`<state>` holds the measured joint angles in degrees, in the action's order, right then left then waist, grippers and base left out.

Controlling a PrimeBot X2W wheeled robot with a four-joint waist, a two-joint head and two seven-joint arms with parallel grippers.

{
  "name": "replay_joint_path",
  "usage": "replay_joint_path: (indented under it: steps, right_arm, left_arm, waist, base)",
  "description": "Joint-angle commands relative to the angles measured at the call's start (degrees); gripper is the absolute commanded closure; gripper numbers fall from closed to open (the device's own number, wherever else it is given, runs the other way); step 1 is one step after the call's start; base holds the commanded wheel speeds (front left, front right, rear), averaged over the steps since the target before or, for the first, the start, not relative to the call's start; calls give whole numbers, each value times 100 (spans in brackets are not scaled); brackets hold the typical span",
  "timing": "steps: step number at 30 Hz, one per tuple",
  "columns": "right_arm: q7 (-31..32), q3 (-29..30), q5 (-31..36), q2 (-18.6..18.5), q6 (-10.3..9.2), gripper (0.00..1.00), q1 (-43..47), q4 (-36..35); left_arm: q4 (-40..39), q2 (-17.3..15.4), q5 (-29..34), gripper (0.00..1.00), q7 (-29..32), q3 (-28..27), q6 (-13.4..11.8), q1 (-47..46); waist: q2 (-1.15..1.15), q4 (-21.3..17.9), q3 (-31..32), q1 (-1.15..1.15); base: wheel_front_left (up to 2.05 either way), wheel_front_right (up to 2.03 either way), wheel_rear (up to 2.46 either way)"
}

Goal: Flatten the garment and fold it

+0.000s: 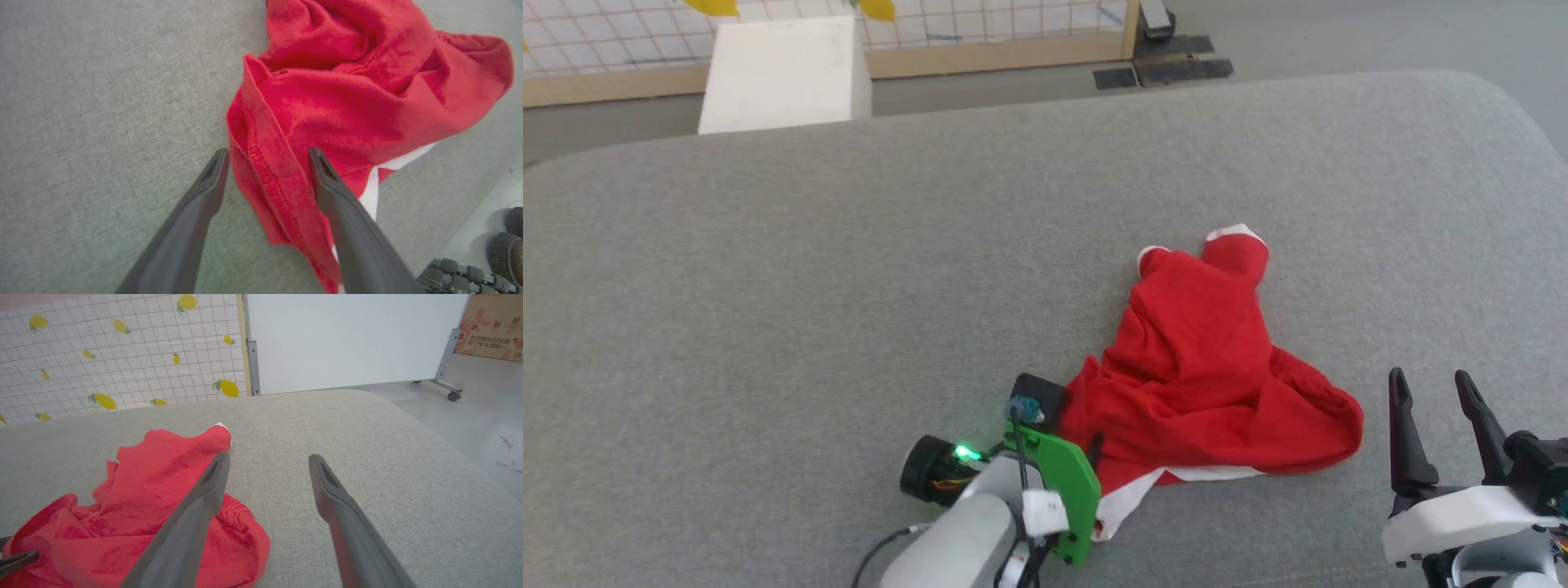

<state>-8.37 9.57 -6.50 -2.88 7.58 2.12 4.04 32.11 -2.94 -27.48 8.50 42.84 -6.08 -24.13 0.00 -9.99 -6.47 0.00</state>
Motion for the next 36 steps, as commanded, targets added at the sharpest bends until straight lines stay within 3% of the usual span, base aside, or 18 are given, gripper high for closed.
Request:
replay_joint_path:
  steps: [1,4,5,6,7,24,29,30,31,36]
  right_arm:
    - [-64,-19,-50,1,-9,0,-128,32]
    - [-121,-55,-118,1,-9,0,-160,109]
    - [-138,-65,-131,1,-9,0,-176,134]
    - [-151,-69,-140,1,-9,0,-188,153]
    - [-165,-69,-149,1,-9,0,-202,174]
    - [-184,-206,-169,1,-9,0,-431,202]
    - [-175,-299,-163,1,-9,0,-493,175]
    - [-174,-317,-161,1,-9,0,-502,172]
    - [-174,-326,-162,1,-9,0,-510,167]
    - [-158,-368,-122,1,-9,0,-498,136]
  left_arm:
    - [97,-54,15,0,166,1,-82,-163]
    - [252,-105,-79,0,610,-49,-165,-268]
    - [243,-121,-118,20,664,-79,-166,-291]
    - [225,-139,-141,85,679,-103,-168,-306]
    - [188,-163,-175,100,652,-155,-182,-320]
    - [289,-997,-618,100,-266,-1486,-713,-845]
    - [598,-1230,-823,100,-375,-1795,-712,-884]
    - [610,-1231,-878,67,-456,-1850,-678,-859]
    - [608,-1214,-948,0,-569,-1906,-616,-809]
    - [379,-1028,-1243,0,-1484,-2178,-287,-386]
  waist:
    - [0,-155,-170,0]
    - [0,-213,-247,0]
    - [0,-221,-267,0]
    - [0,-222,-280,0]
    - [0,-219,-295,0]
    - [0,194,-354,0]
    - [0,238,-450,0]
    - [0,243,-461,0]
    - [0,258,-472,0]
    - [0,349,-416,0]
  base:
    - [0,0,0]
    - [0,0,0]
    - [0,0,0]
    - [0,0,0]
    - [0,0,0]
    - [0,0,0]
    - [0,0,0]
    - [0,0,0]
    - [0,0,0]
    - [0,0,0]
